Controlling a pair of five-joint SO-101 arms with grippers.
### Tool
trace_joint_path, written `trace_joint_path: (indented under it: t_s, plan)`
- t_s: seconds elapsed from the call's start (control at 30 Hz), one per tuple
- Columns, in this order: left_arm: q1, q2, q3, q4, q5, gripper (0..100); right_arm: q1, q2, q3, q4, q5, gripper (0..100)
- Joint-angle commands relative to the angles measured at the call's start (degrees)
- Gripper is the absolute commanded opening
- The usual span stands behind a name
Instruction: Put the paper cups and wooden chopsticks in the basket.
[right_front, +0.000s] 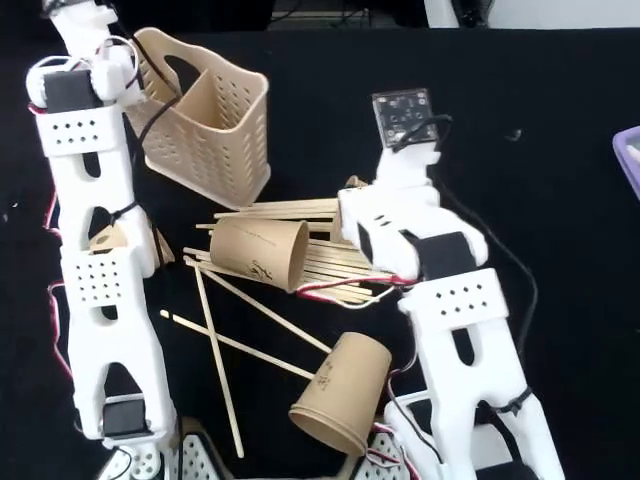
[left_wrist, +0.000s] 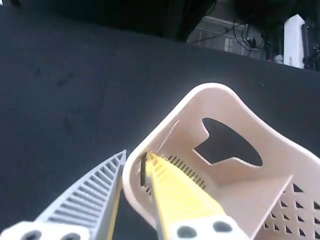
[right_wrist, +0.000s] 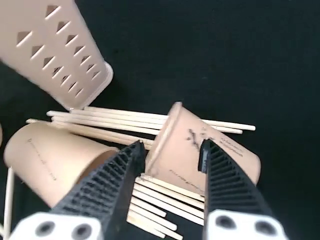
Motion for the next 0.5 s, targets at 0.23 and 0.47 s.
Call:
trace_joint_path:
  t_s: [0.23,0.47]
  plan:
    - [6.0,-0.6,0.0,9.5,3.2,3,7.7,-0.6,-6.2,-0.3,-9.0,18.8]
    - [10.8,-3.5,3.7,9.6,3.4,3,4.4,-0.1,-11.4,0.8,-12.8,18.8]
